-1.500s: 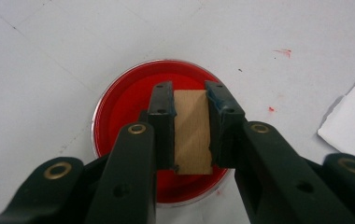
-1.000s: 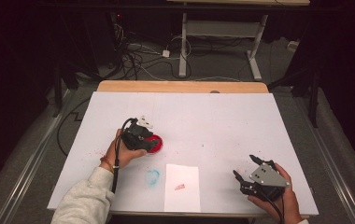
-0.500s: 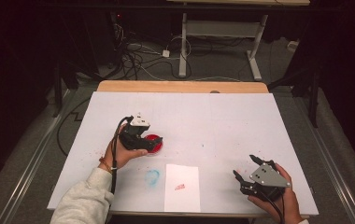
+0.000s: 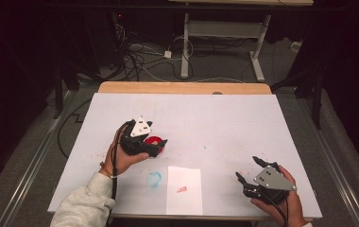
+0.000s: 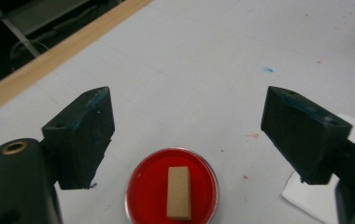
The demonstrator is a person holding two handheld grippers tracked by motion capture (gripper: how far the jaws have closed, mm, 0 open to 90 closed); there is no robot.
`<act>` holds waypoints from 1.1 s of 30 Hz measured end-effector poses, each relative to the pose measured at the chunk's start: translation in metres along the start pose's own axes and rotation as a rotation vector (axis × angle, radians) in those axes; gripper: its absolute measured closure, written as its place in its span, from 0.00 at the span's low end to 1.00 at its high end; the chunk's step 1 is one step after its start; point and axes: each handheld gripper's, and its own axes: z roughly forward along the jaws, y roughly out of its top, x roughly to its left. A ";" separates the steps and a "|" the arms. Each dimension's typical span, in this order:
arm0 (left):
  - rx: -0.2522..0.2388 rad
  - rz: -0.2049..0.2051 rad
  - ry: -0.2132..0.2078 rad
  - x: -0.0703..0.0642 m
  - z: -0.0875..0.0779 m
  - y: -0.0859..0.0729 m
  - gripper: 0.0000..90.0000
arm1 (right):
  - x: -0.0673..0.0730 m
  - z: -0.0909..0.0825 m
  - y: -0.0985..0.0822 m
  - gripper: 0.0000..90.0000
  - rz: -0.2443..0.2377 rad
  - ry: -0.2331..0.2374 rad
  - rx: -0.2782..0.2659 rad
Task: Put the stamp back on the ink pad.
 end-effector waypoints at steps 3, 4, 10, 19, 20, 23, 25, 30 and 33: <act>-0.017 0.013 -0.001 -0.002 -0.006 0.001 0.20 | -0.001 0.000 0.000 0.31 0.002 -0.001 -0.003; -0.021 0.018 -0.001 -0.003 -0.008 0.001 0.20 | -0.001 0.000 0.000 0.31 0.003 0.000 -0.005; -0.039 0.043 -0.002 -0.010 -0.014 0.001 0.20 | -0.001 -0.001 0.001 0.31 0.005 0.002 -0.008; -0.068 0.077 0.028 -0.020 -0.024 -0.001 0.19 | 0.001 -0.002 0.002 0.31 0.004 0.007 -0.014; -0.068 0.082 0.027 -0.021 -0.025 -0.002 0.19 | 0.001 -0.002 0.002 0.31 0.005 0.006 -0.013; -0.076 0.092 0.031 -0.025 -0.029 -0.004 0.19 | 0.000 -0.002 0.002 0.31 0.007 0.006 -0.013; -0.087 0.099 0.033 -0.028 -0.032 -0.005 0.19 | 0.000 -0.002 0.002 0.31 0.006 0.005 -0.014; -0.097 0.116 0.041 -0.033 -0.040 -0.009 0.19 | 0.001 -0.002 0.002 0.31 0.007 0.005 -0.014; -0.096 0.126 0.060 -0.036 -0.044 -0.012 0.19 | 0.001 -0.003 0.003 0.31 0.013 0.010 -0.020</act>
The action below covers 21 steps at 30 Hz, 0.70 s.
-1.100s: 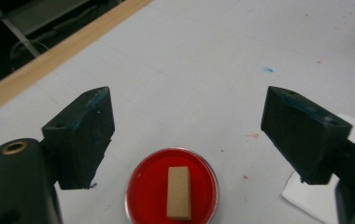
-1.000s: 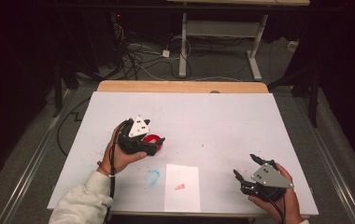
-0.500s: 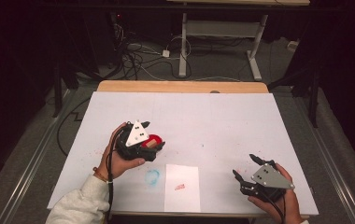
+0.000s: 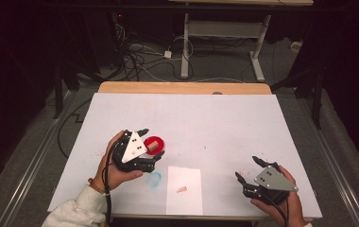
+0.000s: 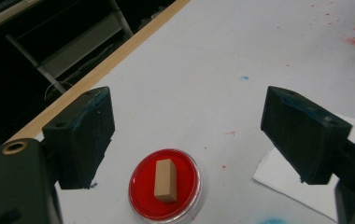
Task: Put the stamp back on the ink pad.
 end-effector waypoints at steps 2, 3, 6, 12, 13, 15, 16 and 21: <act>0.008 0.010 0.017 -0.002 -0.003 -0.001 0.19 | 0.000 -0.001 0.001 0.31 0.011 0.008 -0.005; 0.008 0.007 0.012 -0.002 -0.004 -0.002 0.19 | 0.000 -0.001 0.001 0.31 0.009 0.007 -0.007; 0.014 0.016 0.013 -0.004 -0.007 -0.005 0.19 | 0.001 -0.001 0.002 0.31 0.005 0.008 -0.011; 0.015 0.039 0.018 -0.008 -0.014 -0.012 0.19 | 0.002 0.000 0.001 0.31 -0.002 0.006 -0.007; 0.016 0.046 0.018 -0.008 -0.016 -0.013 0.19 | 0.002 0.000 0.001 0.31 -0.003 0.007 -0.008; 0.019 0.052 0.015 -0.009 -0.017 -0.016 0.19 | 0.002 0.000 0.000 0.31 -0.004 0.006 -0.008; 0.020 0.057 0.017 -0.009 -0.018 -0.018 0.19 | 0.002 0.000 0.000 0.31 -0.004 0.009 -0.007; 0.012 0.053 0.025 -0.010 -0.024 -0.028 0.19 | 0.002 0.000 0.000 0.31 -0.004 0.005 -0.009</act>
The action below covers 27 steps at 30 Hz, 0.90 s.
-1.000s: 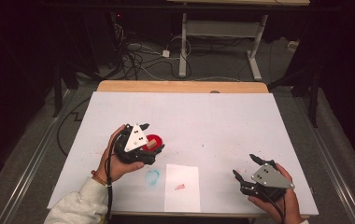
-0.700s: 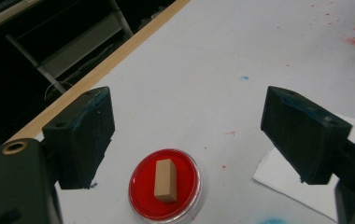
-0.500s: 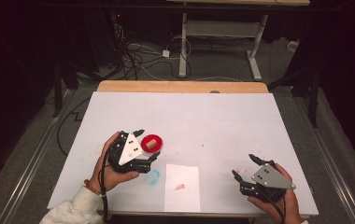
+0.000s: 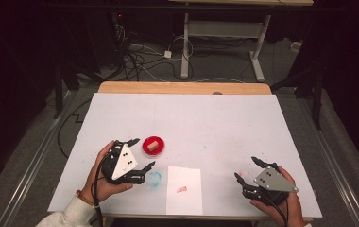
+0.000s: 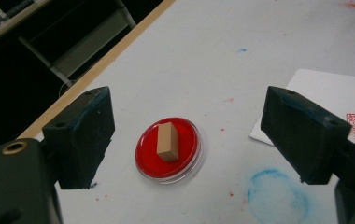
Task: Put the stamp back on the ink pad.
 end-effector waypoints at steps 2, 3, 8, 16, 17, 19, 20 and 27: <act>0.011 -0.005 0.011 0.000 -0.001 -0.004 0.19 | 0.000 0.000 0.000 0.31 0.000 -0.001 0.001; 0.014 -0.008 0.011 -0.001 -0.001 -0.007 0.19 | 0.001 0.000 0.000 0.31 -0.002 -0.005 0.003; 0.036 -0.019 0.023 -0.002 -0.004 -0.021 0.19 | 0.000 0.001 -0.001 0.31 0.000 -0.008 0.004; 0.040 -0.052 0.022 0.000 -0.013 -0.039 0.19 | 0.000 0.001 -0.001 0.30 0.000 -0.008 0.000; 0.042 -0.056 0.021 0.000 -0.013 -0.041 0.19 | -0.001 0.001 -0.001 0.30 0.002 -0.008 -0.002; 0.059 -0.065 0.018 0.001 -0.012 -0.048 0.19 | -0.001 0.001 -0.001 0.30 0.004 -0.010 -0.002; 0.063 -0.072 0.015 0.001 -0.012 -0.052 0.19 | -0.001 0.001 -0.001 0.30 0.004 -0.010 -0.003; 0.131 -0.097 0.018 0.000 -0.005 -0.077 0.19 | -0.001 0.003 -0.002 0.30 0.007 -0.005 0.003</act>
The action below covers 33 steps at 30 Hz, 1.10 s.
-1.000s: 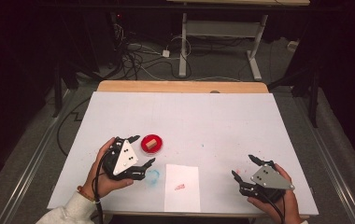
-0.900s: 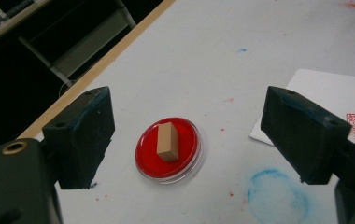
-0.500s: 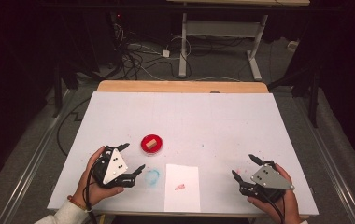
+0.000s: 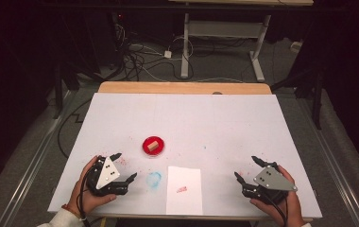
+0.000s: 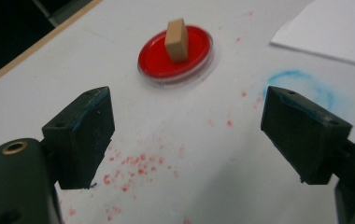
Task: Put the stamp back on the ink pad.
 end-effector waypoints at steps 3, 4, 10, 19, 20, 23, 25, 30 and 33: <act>0.027 -0.003 -0.009 -0.002 0.003 -0.007 0.19 | 0.000 0.000 -0.001 0.30 0.000 0.001 0.001; 0.032 -0.003 -0.008 -0.003 0.004 -0.008 0.19 | 0.000 -0.001 -0.001 0.30 0.003 0.002 0.001; 0.045 0.003 -0.004 -0.006 0.005 -0.009 0.19 | -0.002 -0.002 -0.001 0.30 0.002 0.005 -0.009; 0.017 0.004 0.005 -0.007 -0.001 -0.008 0.18 | 0.000 -0.002 0.002 0.30 -0.016 0.000 -0.010; 0.011 0.001 0.006 -0.007 -0.002 -0.008 0.18 | 0.000 -0.002 0.003 0.30 -0.017 -0.003 -0.015; -0.005 -0.005 0.002 -0.006 -0.003 -0.006 0.18 | 0.001 -0.003 0.003 0.30 -0.018 -0.005 -0.010; -0.006 -0.002 0.004 -0.006 -0.002 -0.006 0.18 | 0.001 -0.003 0.003 0.30 -0.016 -0.007 -0.012; -0.011 -0.004 -0.002 -0.006 -0.002 -0.005 0.18 | 0.000 -0.002 0.002 0.30 -0.011 -0.005 -0.008; -0.008 -0.002 -0.001 -0.007 -0.002 -0.005 0.18 | 0.000 -0.002 0.002 0.30 -0.014 -0.003 -0.009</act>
